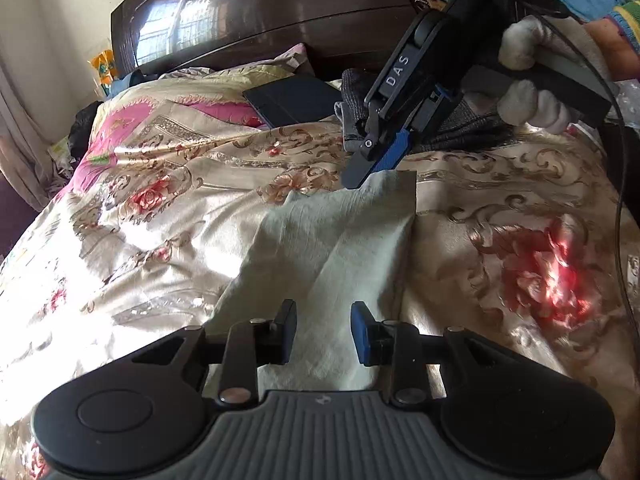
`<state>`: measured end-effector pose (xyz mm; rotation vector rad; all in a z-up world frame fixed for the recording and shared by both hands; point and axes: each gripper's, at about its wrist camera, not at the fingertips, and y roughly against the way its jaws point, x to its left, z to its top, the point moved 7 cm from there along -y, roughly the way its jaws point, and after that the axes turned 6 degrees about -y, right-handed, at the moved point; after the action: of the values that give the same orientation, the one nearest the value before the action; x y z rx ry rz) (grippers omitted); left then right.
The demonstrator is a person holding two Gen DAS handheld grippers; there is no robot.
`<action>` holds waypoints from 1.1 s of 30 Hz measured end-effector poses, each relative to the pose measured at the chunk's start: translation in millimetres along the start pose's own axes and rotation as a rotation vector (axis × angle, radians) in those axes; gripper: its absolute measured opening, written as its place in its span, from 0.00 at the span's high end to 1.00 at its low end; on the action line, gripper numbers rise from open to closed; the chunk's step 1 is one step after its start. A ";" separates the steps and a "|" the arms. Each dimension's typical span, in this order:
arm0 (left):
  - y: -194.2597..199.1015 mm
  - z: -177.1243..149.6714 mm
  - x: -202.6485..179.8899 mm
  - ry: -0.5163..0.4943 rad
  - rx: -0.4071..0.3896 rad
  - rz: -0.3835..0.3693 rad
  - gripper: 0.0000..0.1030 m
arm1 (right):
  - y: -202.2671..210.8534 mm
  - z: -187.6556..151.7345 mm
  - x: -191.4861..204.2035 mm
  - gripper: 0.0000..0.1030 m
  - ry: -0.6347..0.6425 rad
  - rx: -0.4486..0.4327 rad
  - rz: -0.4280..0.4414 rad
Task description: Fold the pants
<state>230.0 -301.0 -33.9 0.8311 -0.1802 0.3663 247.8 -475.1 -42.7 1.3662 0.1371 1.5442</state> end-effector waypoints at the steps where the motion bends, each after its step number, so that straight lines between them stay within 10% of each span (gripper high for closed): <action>1: -10.3 1.3 0.4 0.005 0.000 0.003 0.56 | -3.0 0.0 3.8 0.68 0.017 0.016 0.022; 7: -52.0 -11.9 -11.4 -0.021 0.063 -0.009 0.56 | -31.7 -9.4 24.5 0.67 0.103 0.124 0.123; 18: -59.9 3.5 -15.4 0.018 0.028 -0.026 0.56 | -37.0 28.3 -19.6 0.80 0.109 -0.090 -0.260; 25: -72.5 31.6 -15.1 0.013 0.003 0.013 0.56 | 9.5 31.3 -16.1 0.73 0.046 -0.162 -0.237; 33: 3.1 -81.9 -6.4 0.121 0.253 0.088 0.52 | -9.8 -50.6 -5.2 0.69 -0.093 -0.124 -0.261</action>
<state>224.0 -239.4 -88.0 1.0495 -0.0574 0.5280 212.9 -448.5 -70.2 1.2652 0.1535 1.2500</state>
